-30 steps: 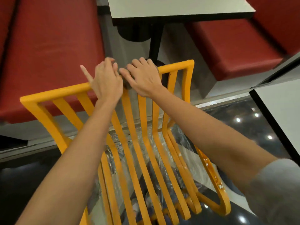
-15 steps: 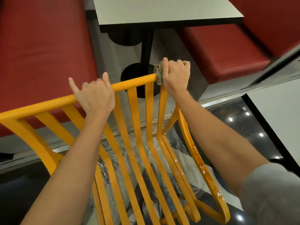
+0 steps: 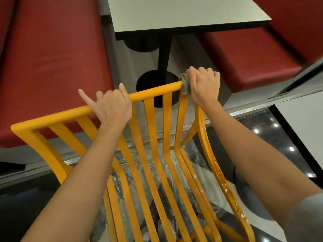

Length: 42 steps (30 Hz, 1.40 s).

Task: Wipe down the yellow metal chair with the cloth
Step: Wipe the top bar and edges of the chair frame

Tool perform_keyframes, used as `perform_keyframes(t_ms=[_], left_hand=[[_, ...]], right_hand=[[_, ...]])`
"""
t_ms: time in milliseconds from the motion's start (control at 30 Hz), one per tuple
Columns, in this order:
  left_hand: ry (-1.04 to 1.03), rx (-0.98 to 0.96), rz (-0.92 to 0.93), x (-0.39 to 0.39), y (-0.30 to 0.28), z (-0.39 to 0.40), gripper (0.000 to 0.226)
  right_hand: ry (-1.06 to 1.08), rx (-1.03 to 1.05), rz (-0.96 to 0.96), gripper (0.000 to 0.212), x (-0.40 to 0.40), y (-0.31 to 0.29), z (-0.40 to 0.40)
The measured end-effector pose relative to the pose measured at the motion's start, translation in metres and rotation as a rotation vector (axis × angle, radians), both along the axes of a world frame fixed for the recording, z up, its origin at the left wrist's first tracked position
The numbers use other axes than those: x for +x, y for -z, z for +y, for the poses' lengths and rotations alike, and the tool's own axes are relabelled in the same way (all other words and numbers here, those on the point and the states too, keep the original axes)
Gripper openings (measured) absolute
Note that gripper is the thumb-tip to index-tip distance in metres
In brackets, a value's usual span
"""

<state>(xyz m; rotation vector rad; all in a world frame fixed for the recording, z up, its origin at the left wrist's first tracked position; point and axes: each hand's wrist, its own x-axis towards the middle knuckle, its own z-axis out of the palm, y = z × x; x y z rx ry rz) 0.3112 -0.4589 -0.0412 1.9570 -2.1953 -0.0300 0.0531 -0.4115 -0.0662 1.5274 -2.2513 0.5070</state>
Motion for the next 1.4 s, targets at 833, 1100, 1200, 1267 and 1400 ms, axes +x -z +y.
perform_keyframes(t_ms=[833, 1100, 1200, 1267, 1400], left_hand=[[0.502, -0.182, 0.066, -0.057, 0.021, 0.021, 0.041], [0.498, -0.143, 0.102, -0.060, 0.019, 0.022, 0.047], [0.504, -0.128, 0.114, -0.059, 0.018, 0.020, 0.054], [0.507, -0.128, 0.123, -0.060, 0.018, 0.021, 0.056], [0.507, -0.145, 0.130, -0.061, 0.021, 0.020, 0.059]], right_hand=[[0.268, -0.538, -0.773, 0.047, 0.038, 0.013, -0.006], [0.390, -0.394, -1.439, 0.059, 0.011, -0.009, 0.000], [0.378, -0.251, -1.569, 0.070, 0.009, 0.003, 0.015], [0.281, -0.177, -1.592, 0.072, 0.006, 0.001, 0.022], [0.134, -0.143, -1.492, 0.051, -0.006, -0.025, 0.004]])
